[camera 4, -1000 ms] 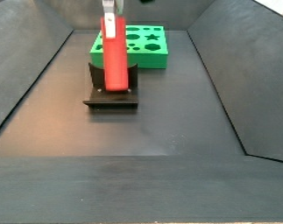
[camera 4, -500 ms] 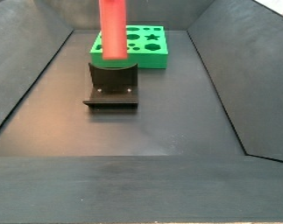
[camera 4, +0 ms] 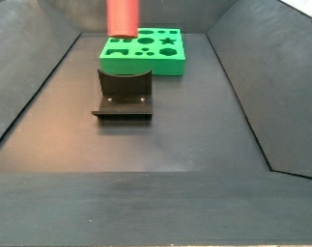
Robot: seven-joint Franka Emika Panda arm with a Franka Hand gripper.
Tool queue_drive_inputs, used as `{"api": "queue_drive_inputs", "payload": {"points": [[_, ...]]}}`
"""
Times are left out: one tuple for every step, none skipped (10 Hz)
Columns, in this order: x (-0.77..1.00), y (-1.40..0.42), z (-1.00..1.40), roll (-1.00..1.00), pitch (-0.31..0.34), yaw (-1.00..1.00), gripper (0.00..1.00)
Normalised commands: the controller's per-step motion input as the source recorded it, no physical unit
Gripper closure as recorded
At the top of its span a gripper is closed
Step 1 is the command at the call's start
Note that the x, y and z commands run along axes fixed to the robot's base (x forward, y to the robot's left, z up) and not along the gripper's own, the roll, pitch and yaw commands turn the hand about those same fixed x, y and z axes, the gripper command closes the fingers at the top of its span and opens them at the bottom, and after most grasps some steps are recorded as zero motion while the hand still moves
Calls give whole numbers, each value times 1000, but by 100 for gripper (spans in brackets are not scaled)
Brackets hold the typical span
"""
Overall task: Pick up the oval object. Move up. Place the oval object on the fixture. Regrasp the oval object. Move to above the board. Insert the oval object.
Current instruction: Move to above the board.
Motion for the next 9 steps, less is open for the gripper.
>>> {"api": "queue_drive_inputs", "payload": {"points": [[-736,-1000,338,-363,67,1000,100],[-745,-1000,351,-357,41,1000,100],[-746,-1000,327,-359,19,1000,100],[-746,-1000,347,-347,-12,1000,100],[-764,-1000,362,-340,-35,1000,100],[-637,-806,292,-333,-57,1000,100],[-417,-516,188,-325,-77,1000,100],[-207,-251,98,-312,-101,1000,100],[-126,-148,59,-301,-122,1000,100]]}}
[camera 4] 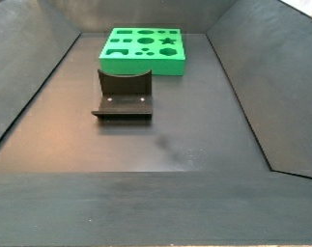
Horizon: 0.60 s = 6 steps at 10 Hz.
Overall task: Pick up the oval object. Move up. Place the oval object on the fixture. Regrasp the oval object. Move to above the board. Insert the oval object.
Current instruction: Move to above the board.
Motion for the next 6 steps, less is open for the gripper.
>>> {"api": "queue_drive_inputs", "payload": {"points": [[-78,-61,25,-290,-153,1000,100],[-65,-36,21,-285,-171,1000,100],[-64,-18,11,-275,-202,1000,100],[-64,1,1,-258,-242,1000,100],[-61,14,-2,-239,-286,1000,100],[-59,12,-5,-230,-308,1000,100]]}}
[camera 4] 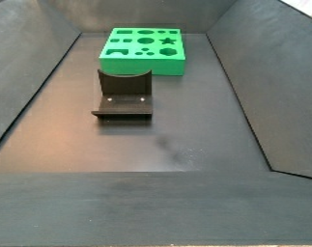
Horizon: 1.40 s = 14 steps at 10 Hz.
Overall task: Pick up the oval object. Move up. Place the oval object on the fixture. Regrasp the oval object. Move to above the board. Insert the oval object.
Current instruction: Move to above the board, then insert the oval object.
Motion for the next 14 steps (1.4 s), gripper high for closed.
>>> {"api": "queue_drive_inputs", "payload": {"points": [[-55,14,0,-202,-354,1000,100],[-47,10,-5,-182,-389,1000,100],[-45,11,-3,-99,-307,671,100],[-43,9,-1,-66,-252,504,100],[-34,6,-4,-41,-174,313,100],[0,-20,0,0,0,0,100],[60,-163,0,81,0,0,100],[26,-194,0,1,0,0,100],[309,-263,-211,-7,-50,0,100],[369,-257,-243,-34,-90,-3,100],[314,-183,-209,-73,-130,-106,100],[286,0,-74,-79,-91,-389,100],[146,97,0,-99,-93,-723,100],[66,37,0,-57,-97,-871,100]]}}
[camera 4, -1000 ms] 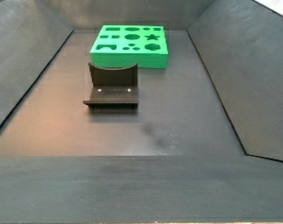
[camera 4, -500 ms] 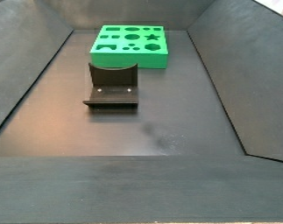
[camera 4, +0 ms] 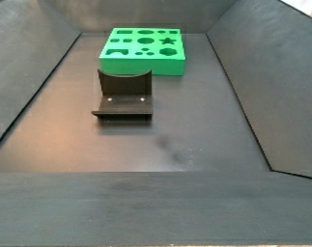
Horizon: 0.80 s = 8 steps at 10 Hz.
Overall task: Pick up the oval object. Move up. Place the oval object on the fixture. Regrasp the oval object. Move to above the board. Insert the oval object.
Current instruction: Insert the oval object.
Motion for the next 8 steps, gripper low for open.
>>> {"api": "queue_drive_inputs", "payload": {"points": [[3,63,0,0,-97,-886,100],[0,43,0,0,-91,-906,100],[66,37,0,-6,-73,-860,100],[177,-80,-91,-17,-96,-803,100],[177,-109,-180,0,-69,-820,100],[166,-97,-226,37,-61,-837,100],[54,-40,-286,250,-59,-874,100],[14,0,-326,314,-57,-874,100]]}}
